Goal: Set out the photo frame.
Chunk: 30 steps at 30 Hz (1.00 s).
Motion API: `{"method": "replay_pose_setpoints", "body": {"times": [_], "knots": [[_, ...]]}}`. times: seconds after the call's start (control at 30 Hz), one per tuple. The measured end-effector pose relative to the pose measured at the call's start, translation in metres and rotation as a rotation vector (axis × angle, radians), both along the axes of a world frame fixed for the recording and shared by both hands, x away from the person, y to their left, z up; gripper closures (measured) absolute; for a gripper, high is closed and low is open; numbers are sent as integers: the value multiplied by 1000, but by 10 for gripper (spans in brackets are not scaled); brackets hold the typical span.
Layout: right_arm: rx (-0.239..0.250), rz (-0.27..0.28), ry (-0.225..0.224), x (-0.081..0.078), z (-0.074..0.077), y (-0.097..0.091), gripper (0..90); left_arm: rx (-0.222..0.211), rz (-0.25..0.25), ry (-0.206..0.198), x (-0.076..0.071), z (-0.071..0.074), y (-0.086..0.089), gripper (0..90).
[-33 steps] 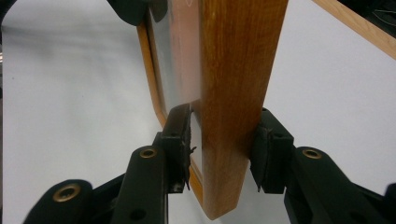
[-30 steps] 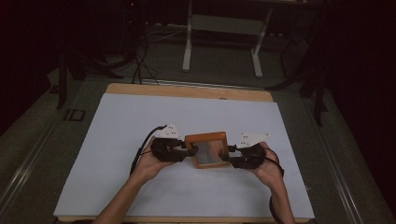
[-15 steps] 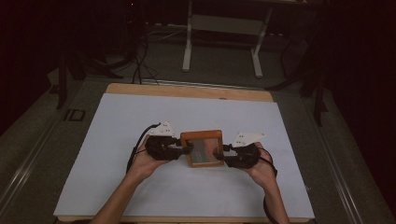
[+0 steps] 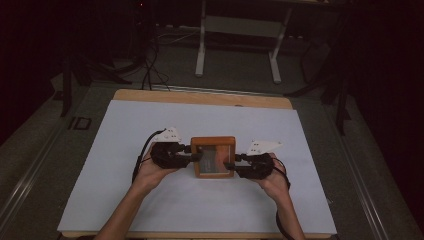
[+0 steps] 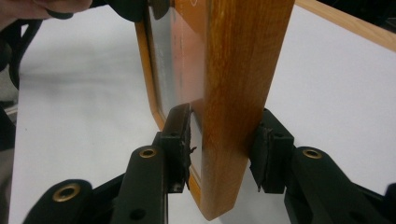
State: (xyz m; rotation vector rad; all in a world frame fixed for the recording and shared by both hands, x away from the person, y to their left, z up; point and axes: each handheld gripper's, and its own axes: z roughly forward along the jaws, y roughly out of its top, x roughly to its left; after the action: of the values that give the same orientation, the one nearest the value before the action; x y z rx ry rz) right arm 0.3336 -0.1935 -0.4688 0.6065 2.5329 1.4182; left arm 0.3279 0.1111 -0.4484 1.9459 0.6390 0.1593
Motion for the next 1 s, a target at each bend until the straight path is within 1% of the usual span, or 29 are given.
{"method": "replay_pose_setpoints", "body": {"times": [0.13, 0.2, 0.27, 0.4, 0.47, 0.53, 0.57, 0.63, 0.73, 0.83, 0.93, 1.0], "knots": [[24, -11, 39, 4, -6, 3, 621, -12, 6, 16, 5, -4, 3, 622], [28, -15, 65, 6, -10, 4, 623, -19, 11, 31, 9, -7, 5, 621], [22, -16, 85, 7, -15, 6, 624, -17, 16, 39, 10, -10, 6, 619], [5, -18, 110, 9, -23, 12, 623, 0, 30, 38, 11, -11, 7, 617], [0, -18, 116, 10, -26, 14, 624, 1, 35, 42, 12, -14, 8, 616], [-9, -21, 116, 10, -29, 17, 622, 5, 39, 56, 13, -18, 10, 614], [-15, -21, 118, 11, -30, 17, 622, -5, 46, 61, 13, -20, 11, 612], [-5, -25, 119, 12, -31, 18, 621, -19, 55, 75, 15, -22, 14, 612], [1, -31, 124, 14, -32, 19, 614, -13, 69, 76, 15, -22, 13, 616], [17, -41, 133, 16, -34, 18, 607, -12, 84, 84, 16, -23, 13, 617], [-2, -59, 127, 18, -34, 21, 591, -2, 108, 78, 19, -25, 12, 615], [9, -69, 143, 20, -35, 21, 587, -1, 121, 82, 21, -26, 11, 611]]}}
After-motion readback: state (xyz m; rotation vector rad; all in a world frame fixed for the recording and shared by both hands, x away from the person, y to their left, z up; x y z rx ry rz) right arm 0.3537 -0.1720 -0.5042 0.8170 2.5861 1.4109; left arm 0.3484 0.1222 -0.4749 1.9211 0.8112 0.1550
